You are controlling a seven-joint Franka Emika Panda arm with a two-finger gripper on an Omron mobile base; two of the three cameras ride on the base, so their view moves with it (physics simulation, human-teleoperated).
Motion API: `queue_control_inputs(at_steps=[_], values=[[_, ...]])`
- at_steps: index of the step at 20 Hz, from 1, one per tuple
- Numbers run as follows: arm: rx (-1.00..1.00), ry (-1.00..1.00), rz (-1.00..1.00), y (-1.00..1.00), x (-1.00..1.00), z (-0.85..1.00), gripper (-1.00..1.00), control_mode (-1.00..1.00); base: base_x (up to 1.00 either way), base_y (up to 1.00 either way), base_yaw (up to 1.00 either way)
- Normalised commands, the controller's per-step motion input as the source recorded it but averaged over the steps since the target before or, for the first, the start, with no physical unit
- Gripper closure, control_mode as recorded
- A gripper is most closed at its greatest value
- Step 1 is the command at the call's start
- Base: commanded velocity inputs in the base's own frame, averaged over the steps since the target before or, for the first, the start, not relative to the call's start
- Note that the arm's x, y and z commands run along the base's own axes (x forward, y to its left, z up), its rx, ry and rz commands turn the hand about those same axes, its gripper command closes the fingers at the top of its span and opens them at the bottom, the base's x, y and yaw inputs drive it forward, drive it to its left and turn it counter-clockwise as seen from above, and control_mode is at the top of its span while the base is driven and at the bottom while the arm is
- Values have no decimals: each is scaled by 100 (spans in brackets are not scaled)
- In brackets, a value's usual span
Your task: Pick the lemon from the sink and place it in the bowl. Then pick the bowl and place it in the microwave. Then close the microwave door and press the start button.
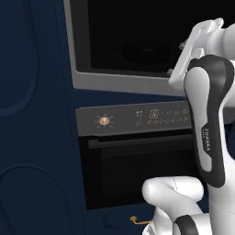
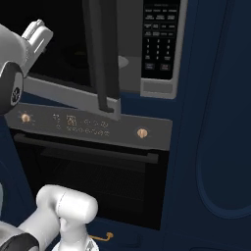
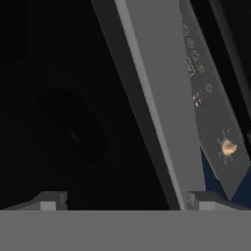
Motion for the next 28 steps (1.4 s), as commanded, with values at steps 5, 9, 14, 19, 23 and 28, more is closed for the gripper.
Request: queue_control_inputs(at_steps=[5,9,14,19,23,28], values=[[0,0,0,0,83,0,-100,-100,0,0,0],[0,0,0,0,74,0,-100,-100,0,0,0],[0,0,0,0,49,0,-100,-100,0,0,0],[1,0,0,0,18,0,-100,-100,0,0,0],[0,-1,0,-4,-15,0,-100,-100,0,0,0],[0,0,0,-48,-85,0,-100,-100,0,0,0]])
